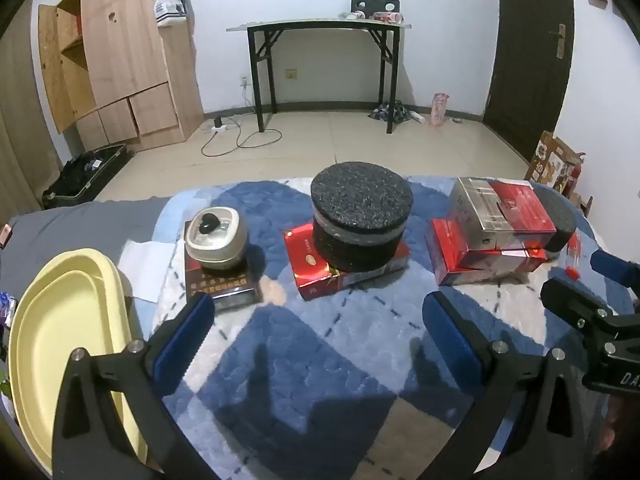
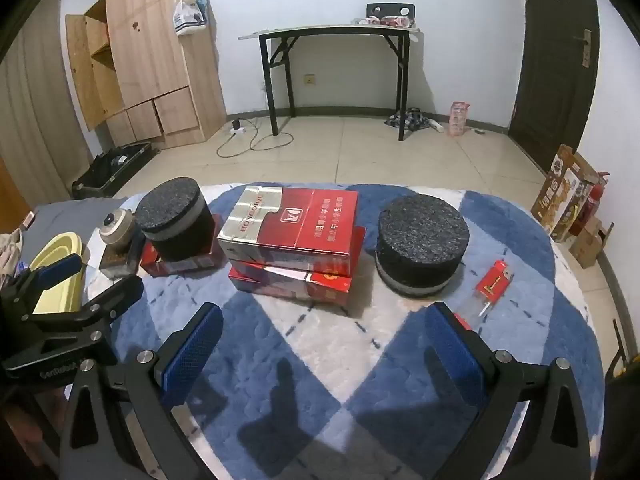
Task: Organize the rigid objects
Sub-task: 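Move both tools toward the items on the bed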
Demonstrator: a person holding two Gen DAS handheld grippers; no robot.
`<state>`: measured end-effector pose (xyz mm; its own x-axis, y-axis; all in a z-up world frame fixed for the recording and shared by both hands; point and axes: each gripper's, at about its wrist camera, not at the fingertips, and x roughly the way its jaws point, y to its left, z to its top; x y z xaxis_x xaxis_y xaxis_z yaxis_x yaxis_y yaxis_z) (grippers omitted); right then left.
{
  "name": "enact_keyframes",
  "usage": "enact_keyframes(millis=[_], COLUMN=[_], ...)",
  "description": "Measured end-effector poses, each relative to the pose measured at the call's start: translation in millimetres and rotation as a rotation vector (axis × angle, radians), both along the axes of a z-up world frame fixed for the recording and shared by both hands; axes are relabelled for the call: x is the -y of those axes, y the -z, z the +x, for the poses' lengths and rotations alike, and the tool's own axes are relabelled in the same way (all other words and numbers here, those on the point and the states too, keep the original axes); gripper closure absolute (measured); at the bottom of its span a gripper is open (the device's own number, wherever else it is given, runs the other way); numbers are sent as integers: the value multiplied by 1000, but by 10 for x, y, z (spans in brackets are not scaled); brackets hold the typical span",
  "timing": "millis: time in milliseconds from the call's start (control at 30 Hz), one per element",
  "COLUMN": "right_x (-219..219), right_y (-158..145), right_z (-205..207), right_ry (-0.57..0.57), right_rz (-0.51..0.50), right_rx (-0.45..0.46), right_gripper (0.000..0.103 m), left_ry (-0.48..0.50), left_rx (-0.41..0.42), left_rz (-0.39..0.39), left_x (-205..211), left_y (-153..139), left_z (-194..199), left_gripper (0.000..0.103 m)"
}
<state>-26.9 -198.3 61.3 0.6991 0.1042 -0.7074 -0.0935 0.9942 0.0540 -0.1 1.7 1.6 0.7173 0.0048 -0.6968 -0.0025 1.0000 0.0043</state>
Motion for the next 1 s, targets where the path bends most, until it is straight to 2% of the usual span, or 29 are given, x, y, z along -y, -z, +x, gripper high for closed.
enact_keyframes(millis=[567,1000], right_x=[-16,-15], right_y=[65,70], right_z=[50,41], right_ry=[-2,-6], right_rz=[5,-2], right_rx=[-23,-20], right_gripper=[0,0], left_ry=[5,2], left_rx=[5,8], left_rz=[11,-12], left_x=[-39,14], left_y=[1,-56], left_z=[16,17], left_gripper=[0,0])
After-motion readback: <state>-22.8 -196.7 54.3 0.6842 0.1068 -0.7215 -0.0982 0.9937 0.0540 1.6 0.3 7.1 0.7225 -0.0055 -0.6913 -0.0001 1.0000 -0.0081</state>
